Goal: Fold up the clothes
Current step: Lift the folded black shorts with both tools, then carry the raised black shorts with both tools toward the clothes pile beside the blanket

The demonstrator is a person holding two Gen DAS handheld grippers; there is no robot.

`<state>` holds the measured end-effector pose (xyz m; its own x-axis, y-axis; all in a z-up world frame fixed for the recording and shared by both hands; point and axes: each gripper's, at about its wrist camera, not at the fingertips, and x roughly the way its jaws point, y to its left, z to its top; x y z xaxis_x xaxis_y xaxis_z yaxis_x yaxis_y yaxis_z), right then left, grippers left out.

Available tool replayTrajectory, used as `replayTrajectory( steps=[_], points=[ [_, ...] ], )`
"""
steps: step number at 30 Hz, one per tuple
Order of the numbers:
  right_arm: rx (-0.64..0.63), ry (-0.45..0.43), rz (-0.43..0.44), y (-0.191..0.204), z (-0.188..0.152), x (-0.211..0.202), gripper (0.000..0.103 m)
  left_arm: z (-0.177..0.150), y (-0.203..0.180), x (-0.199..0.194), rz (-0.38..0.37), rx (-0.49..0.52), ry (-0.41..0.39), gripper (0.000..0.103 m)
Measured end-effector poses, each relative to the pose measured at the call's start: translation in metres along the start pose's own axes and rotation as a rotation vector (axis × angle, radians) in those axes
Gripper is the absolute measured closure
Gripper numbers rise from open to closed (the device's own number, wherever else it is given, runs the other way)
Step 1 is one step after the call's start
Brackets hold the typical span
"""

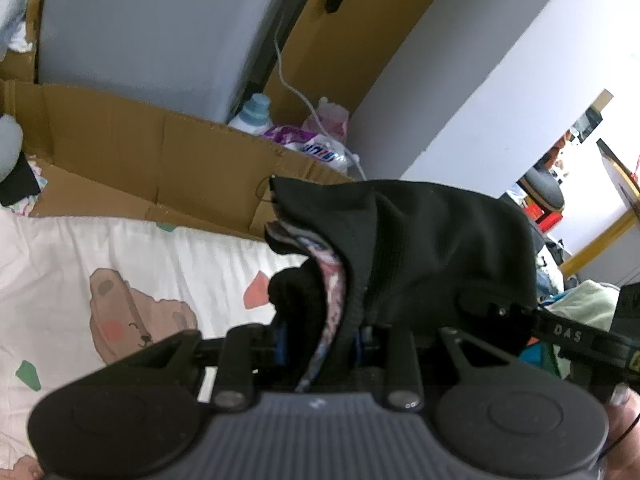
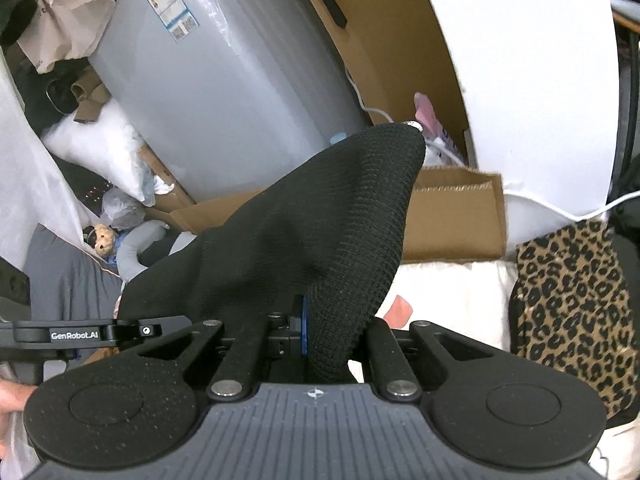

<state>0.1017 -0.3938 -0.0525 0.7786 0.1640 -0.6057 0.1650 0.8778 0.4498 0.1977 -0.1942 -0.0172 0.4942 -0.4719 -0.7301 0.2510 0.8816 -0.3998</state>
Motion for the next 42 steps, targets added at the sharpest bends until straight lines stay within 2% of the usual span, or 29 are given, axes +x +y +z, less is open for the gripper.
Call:
replayTrajectory(
  steps=[9,14,19,29,42],
  points=[
    [-0.040,-0.030,-0.012,-0.004,0.017,-0.043,0.096,-0.005,-0.039,-0.019,-0.028,0.018,-0.033,0.072],
    [-0.053,-0.045,-0.033,-0.017,0.020,-0.060,0.096,-0.010,-0.059,-0.011,-0.041,0.006,-0.047,0.072],
    [-0.066,-0.067,-0.065,-0.032,0.025,-0.079,0.096,-0.014,-0.085,-0.006,-0.054,0.035,-0.061,0.072],
    [-0.094,-0.076,-0.147,-0.073,0.016,-0.093,0.096,-0.039,-0.116,0.033,-0.097,0.040,-0.032,0.072],
    [-0.101,-0.058,-0.212,-0.131,-0.004,-0.090,0.096,-0.085,-0.122,0.103,-0.173,-0.010,0.008,0.072]
  ],
)
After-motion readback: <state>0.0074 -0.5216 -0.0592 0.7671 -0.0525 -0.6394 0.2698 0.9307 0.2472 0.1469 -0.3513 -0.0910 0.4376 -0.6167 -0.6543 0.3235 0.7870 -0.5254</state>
